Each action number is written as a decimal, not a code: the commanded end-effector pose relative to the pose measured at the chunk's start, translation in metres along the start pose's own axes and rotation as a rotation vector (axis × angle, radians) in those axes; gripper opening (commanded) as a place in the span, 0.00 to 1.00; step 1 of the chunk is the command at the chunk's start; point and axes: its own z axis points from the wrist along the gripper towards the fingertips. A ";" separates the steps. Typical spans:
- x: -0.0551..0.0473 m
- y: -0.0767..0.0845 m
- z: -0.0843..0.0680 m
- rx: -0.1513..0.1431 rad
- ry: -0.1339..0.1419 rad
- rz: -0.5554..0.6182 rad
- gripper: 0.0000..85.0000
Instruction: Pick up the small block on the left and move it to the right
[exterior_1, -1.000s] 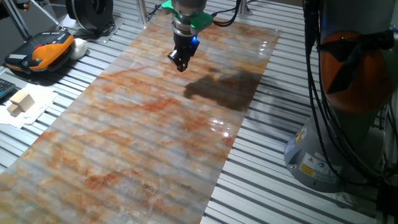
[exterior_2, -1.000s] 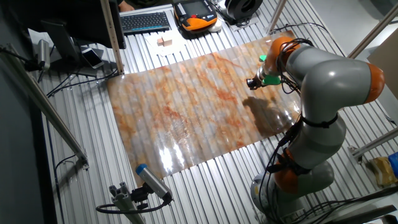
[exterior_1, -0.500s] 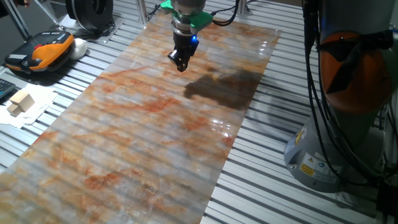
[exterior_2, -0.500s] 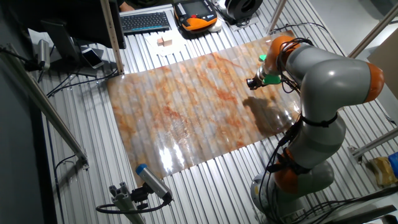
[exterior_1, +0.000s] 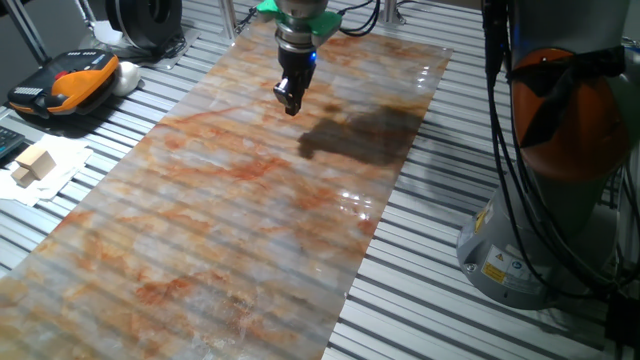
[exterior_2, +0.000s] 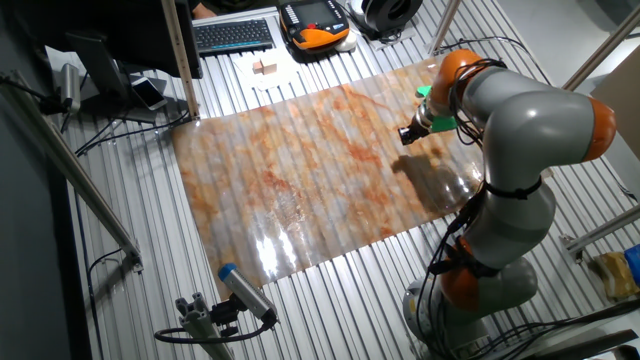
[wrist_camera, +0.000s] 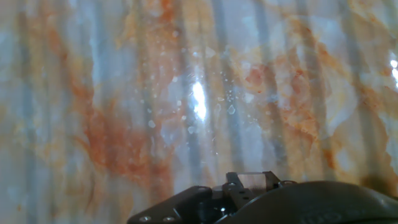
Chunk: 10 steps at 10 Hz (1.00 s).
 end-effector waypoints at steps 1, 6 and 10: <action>0.000 0.000 0.000 0.003 0.003 -0.003 0.00; 0.000 0.000 0.000 0.009 -0.033 -0.043 0.00; 0.000 0.000 0.000 -0.028 -0.009 -0.045 0.00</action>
